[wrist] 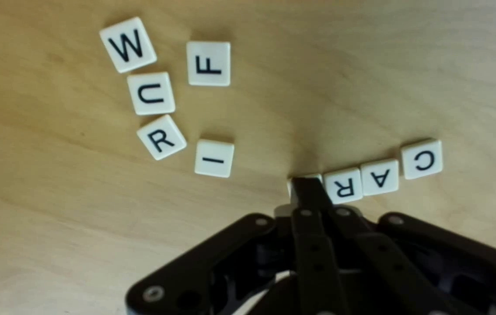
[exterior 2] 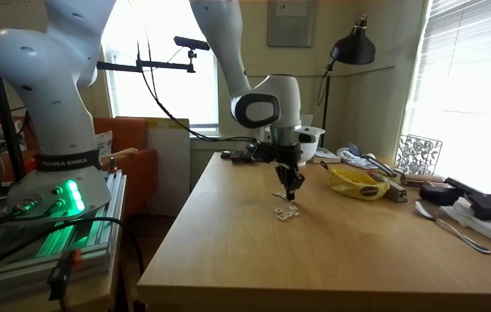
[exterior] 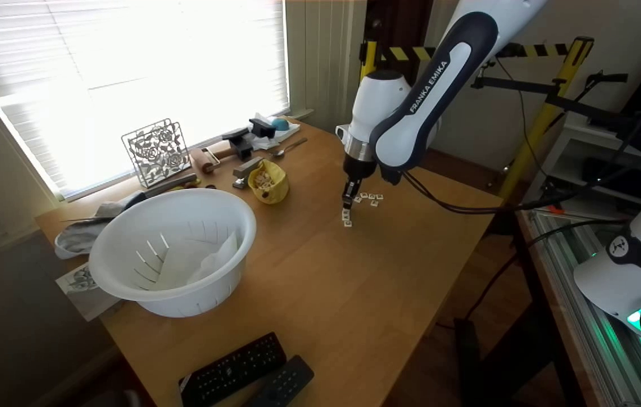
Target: Move one letter block to the left
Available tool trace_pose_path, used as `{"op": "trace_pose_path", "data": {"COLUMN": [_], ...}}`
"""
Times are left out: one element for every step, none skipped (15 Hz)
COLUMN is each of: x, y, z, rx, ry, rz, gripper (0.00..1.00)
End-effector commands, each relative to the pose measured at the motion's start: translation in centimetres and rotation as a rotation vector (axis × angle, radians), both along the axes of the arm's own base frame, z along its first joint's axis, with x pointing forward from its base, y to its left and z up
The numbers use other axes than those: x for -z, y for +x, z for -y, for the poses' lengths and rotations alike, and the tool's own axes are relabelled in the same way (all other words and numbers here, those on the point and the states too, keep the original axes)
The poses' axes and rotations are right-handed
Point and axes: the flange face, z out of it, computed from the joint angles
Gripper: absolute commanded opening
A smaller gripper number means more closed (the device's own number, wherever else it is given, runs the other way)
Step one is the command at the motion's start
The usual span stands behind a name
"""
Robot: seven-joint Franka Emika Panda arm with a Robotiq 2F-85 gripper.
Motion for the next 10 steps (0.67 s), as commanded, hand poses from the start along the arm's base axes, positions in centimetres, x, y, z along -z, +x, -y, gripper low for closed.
{"op": "trace_pose_path", "data": {"x": [2.25,2.25,2.25,2.24,2.2,1.98,1.74,1.59,1.38,1.26], "y": [-0.37,-0.36,-0.36,-0.35,-0.35,-0.4,-0.42,-0.41,-0.4,-0.42], "z": [-0.46,-0.51,-0.53,-0.53,-0.5,-0.49,-0.5,-0.48,-0.49,-0.52], "rx": [-0.022,-0.023,-0.025,-0.026,-0.026,-0.025,-0.025,-0.025,-0.025,-0.024], "ry": [0.015,0.015,0.014,0.014,0.013,0.011,0.013,0.013,0.015,0.017], "rz": [-0.033,-0.033,-0.033,-0.033,-0.034,-0.033,-0.03,-0.028,-0.027,-0.029], "gripper": [0.0,0.0,0.0,0.0,0.0,0.0,0.0,0.0,0.0,0.0]}}
